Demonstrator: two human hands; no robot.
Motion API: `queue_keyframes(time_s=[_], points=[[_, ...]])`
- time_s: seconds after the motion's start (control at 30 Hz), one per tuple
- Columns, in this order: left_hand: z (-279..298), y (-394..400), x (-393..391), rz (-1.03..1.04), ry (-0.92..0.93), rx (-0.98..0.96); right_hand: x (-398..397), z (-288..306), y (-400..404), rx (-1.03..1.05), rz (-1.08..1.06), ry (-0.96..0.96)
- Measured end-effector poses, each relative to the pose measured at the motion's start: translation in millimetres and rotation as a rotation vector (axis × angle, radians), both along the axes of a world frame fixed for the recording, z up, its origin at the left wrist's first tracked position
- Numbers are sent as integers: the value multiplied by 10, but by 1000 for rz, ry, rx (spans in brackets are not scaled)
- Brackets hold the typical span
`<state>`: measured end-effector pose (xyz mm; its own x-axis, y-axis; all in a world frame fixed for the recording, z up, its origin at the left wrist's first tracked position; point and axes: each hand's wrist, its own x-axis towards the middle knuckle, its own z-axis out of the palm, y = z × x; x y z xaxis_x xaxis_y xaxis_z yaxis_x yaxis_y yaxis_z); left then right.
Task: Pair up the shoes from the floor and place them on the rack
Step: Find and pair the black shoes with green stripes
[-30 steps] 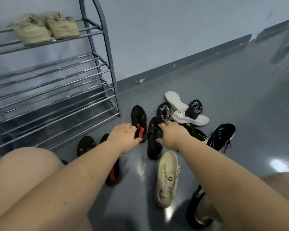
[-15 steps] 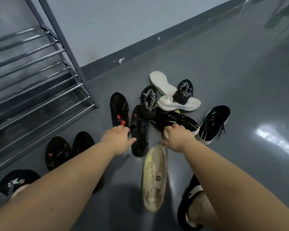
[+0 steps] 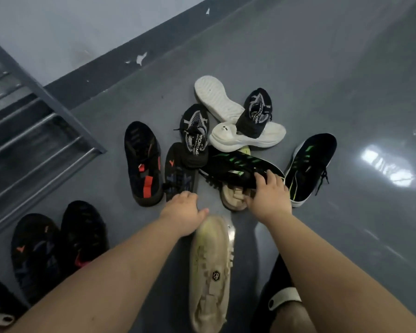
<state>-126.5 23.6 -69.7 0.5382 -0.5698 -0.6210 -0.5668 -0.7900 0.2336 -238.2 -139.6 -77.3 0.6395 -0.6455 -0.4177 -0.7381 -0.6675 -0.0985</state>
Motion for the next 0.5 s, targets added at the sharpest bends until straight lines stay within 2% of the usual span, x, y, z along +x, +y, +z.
queue_keyframes(time_s=[0.17, 0.33, 0.43, 0.5], points=[[-239, -4, 56, 59, 44, 68, 22, -151, -209, 23, -81, 12], [-374, 57, 19, 91, 80, 31, 149, -223, -369, 64, -133, -40], [-348, -19, 12, 98, -51, -14, 175, -228, -456, 126, -153, -19], [-333, -128, -4, 112, -95, -89, 152, -234, -457, 69, -130, 6]])
